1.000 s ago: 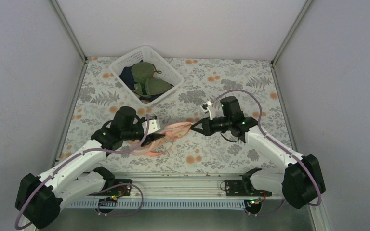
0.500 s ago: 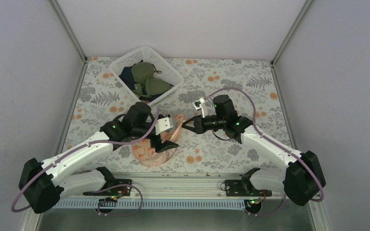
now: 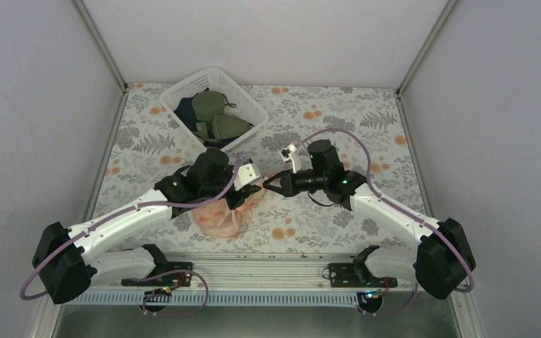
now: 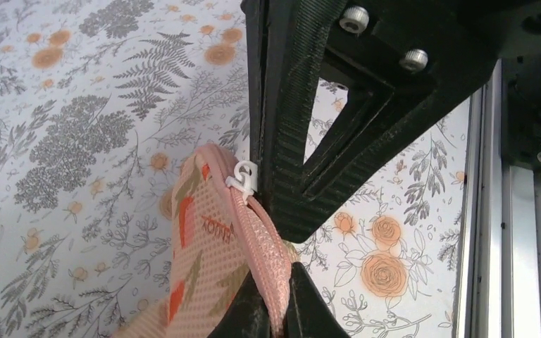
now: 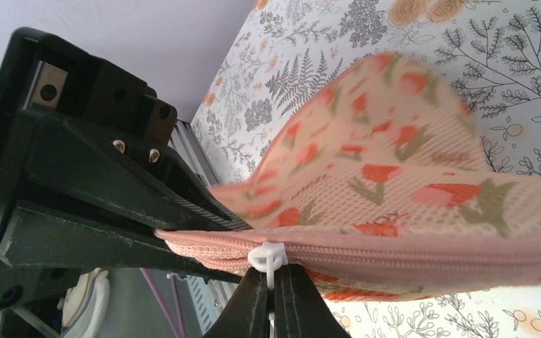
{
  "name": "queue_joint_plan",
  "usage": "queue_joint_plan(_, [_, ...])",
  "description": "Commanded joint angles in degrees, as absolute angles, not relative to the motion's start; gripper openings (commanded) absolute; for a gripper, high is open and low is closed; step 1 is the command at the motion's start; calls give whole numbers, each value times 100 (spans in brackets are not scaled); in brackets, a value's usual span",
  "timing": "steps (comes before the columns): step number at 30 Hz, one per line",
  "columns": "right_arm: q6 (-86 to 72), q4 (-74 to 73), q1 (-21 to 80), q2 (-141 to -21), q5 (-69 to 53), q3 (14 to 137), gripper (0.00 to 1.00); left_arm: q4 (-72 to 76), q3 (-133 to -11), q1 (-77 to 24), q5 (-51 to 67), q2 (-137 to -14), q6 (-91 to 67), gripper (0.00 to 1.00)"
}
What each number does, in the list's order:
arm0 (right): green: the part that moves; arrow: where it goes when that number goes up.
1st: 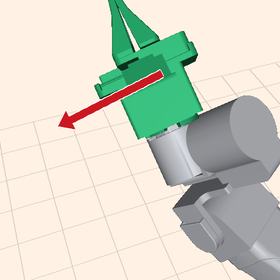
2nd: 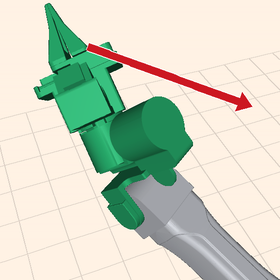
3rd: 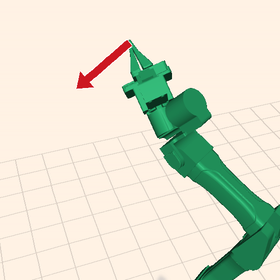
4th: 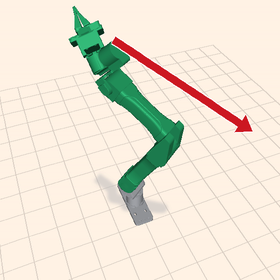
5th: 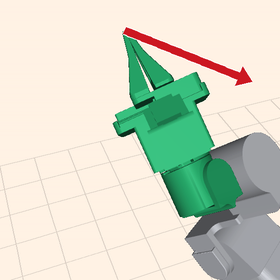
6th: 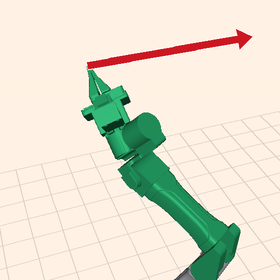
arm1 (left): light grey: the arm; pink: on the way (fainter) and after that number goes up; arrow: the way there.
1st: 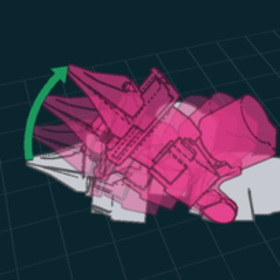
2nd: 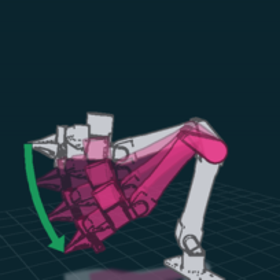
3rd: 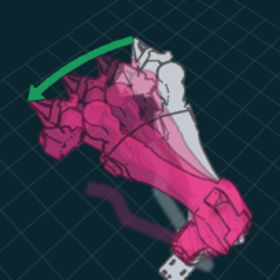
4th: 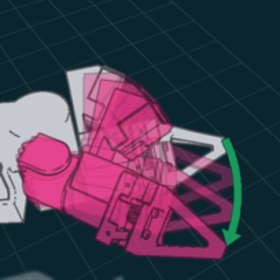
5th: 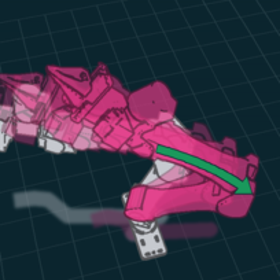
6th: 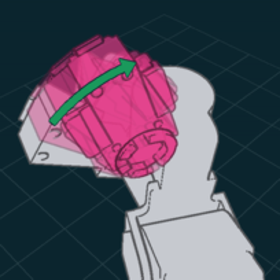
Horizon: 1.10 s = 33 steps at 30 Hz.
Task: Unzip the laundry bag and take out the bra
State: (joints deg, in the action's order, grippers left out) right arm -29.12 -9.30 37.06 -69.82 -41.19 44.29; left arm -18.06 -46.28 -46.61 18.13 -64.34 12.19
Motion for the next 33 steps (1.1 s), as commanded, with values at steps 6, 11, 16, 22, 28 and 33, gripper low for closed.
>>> queue_joint_plan(6, [-1927,-1778,2846,-6868,-3770,4401,4,-2125,-4723,-4702,1695,-6060,2776,2])
queue_joint_plan(11, [-1736,-1714,2410,-6848,-3862,4054,4,-2496,-4877,-4694,2274,-5849,3534,2])
queue_joint_plan(16, [-1688,-1433,2235,-7020,-4108,3771,4,-2469,-4918,-4686,2686,-5537,3398,2])
queue_joint_plan(22, [-1717,-1079,2189,-7336,-4369,3397,4,-2297,-4892,-4572,2571,-5415,3336,2])
queue_joint_plan(28, [-1872,-960,2188,-7366,-4418,3318,4,-2283,-4631,-4565,2656,-5462,3544,2])
queue_joint_plan(33, [-1749,-1645,2197,-7221,-3931,3838,44,-2291,-4141,-4705,2301,-5758,3742,2])
